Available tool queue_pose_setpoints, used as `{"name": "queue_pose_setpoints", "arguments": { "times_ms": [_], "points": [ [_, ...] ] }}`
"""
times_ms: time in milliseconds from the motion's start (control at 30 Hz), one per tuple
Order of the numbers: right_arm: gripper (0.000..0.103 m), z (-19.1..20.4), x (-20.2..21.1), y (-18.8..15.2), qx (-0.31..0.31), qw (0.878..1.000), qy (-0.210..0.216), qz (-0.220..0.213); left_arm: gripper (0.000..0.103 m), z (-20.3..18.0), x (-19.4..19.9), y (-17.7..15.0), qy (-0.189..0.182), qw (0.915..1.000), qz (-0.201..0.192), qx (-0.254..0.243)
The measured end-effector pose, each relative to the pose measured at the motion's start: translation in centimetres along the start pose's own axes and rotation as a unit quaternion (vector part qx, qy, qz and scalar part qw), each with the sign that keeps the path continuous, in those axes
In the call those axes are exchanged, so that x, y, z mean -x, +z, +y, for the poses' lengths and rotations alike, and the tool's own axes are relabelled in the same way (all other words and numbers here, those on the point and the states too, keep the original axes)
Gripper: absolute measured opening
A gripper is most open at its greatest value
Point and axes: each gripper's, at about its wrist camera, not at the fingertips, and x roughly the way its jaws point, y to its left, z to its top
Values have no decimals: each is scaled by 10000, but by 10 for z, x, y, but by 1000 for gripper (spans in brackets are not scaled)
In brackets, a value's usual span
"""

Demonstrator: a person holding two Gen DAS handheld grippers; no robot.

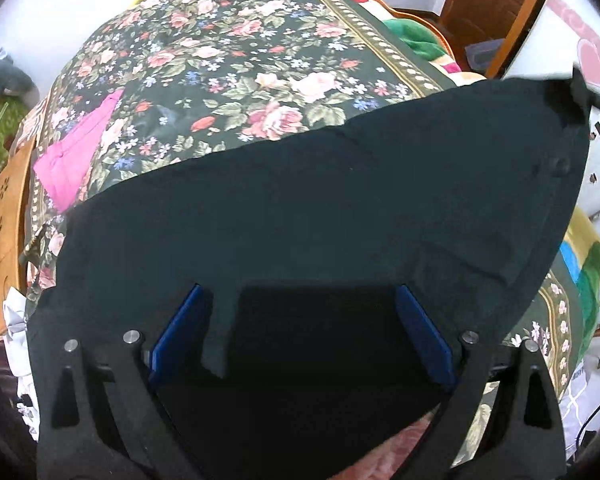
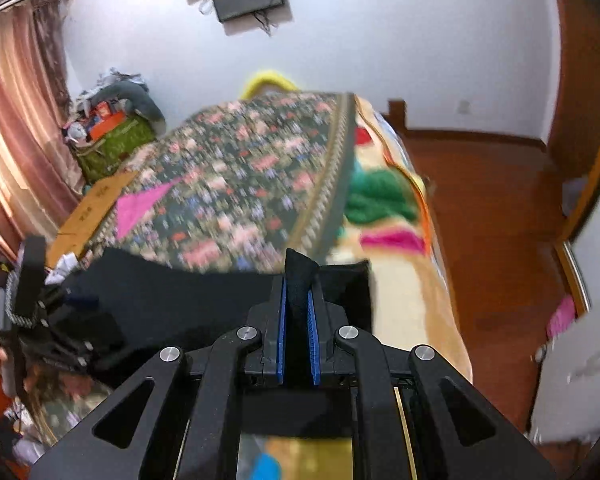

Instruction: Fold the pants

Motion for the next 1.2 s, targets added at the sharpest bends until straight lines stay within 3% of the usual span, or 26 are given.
{"name": "queue_pose_setpoints", "arguments": {
  "times_ms": [300,400,533,600,733,900,1067,1200],
  "points": [
    [11,-21,-19,-55,-350,9968,-376,606,97,-6,3,-8,-82,9999,-80,118],
    [19,-25,-14,-65,-451,9957,-510,629,97,-7,4,-10,-73,9998,-114,109],
    [45,-22,-4,-65,-382,9923,-1009,608,97,-5,7,-11,-72,9997,-184,148],
    [48,-21,4,-61,-407,9919,-1073,537,97,-2,11,-12,-64,9995,-257,191],
    [52,-8,17,-48,-393,9942,-938,348,97,17,28,-13,-25,9977,-549,403],
    [54,36,20,-22,-63,9986,-529,14,97,59,62,-17,130,9915,-1010,809],
    [59,93,9,2,358,9991,38,-203,97,122,96,-33,499,9806,-1398,1282],
    [62,141,-11,18,754,9957,483,-225,99,181,112,-55,911,9702,-1478,1689]
  ]
}}
